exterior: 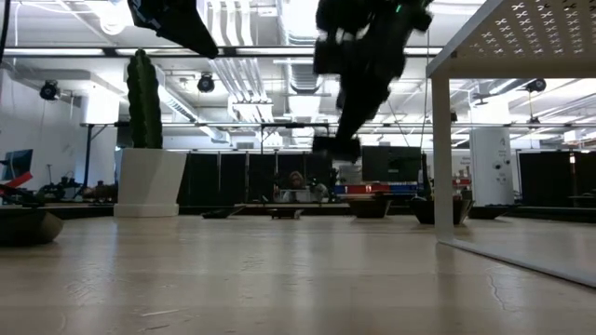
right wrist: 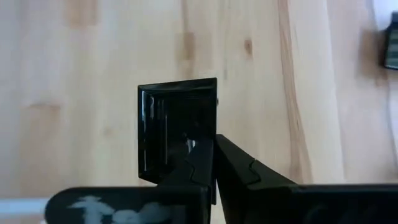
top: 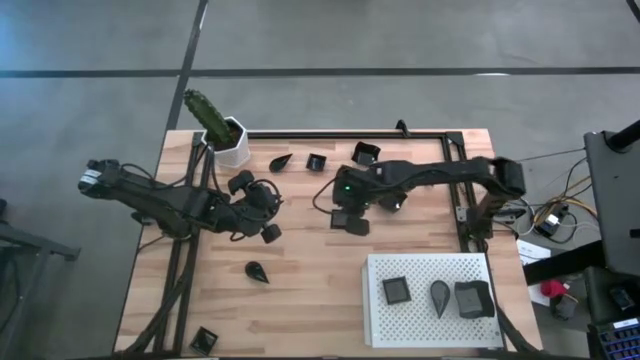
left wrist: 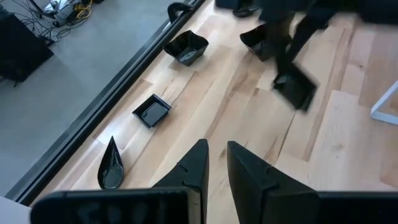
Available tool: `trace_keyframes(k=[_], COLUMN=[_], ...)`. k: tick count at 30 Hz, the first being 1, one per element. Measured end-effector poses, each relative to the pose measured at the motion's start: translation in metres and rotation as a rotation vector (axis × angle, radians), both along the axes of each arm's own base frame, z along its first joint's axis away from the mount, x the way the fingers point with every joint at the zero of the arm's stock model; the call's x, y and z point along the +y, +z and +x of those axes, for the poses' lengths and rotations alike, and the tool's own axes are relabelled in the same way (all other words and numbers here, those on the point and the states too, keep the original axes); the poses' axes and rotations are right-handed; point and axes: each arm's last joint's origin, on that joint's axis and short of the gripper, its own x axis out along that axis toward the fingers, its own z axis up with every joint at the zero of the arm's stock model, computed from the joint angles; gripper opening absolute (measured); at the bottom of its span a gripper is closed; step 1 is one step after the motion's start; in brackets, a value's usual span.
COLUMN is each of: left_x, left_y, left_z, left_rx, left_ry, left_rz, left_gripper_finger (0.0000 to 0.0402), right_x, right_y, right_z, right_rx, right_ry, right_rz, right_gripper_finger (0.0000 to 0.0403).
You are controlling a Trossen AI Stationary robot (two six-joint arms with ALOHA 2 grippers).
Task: Pick & Place Mini shaped plates
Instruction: Stack the square plate on top of the other square plate on the shelf
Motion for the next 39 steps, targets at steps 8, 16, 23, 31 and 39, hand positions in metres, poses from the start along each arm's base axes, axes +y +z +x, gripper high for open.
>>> trace_keyframes(k=[8,16,23,31,39], left_x=[0.0,-0.001,-0.003,-0.007,-0.007], left_y=[0.0,0.002,0.001,0.005,0.007], left_z=[0.001,0.003,0.008,0.015,0.017], left_rx=[-0.009,-0.043,-0.014,-0.044,-0.06], left_ry=[-0.001,0.001,-0.055,-0.164,-0.188], left_rz=[-0.005,-0.019,0.023,0.02,0.036], left_gripper_finger=[0.0053,0.0053,0.0053,0.0053,0.0053], right_x=[0.042,0.082,0.112,0.137,0.142], right_y=[0.069,0.1,0.101,0.098,0.085], right_z=[-0.04,-0.078,-0.091,-0.098,-0.1], right_rx=[-0.07,-0.021,0.05,0.092,0.12], right_ry=[0.095,0.184,0.256,0.321,0.326], right_rz=[0.074,0.18,0.27,0.312,0.311], right_gripper_finger=[0.0008,0.0008,0.0008,0.0008,0.0008])
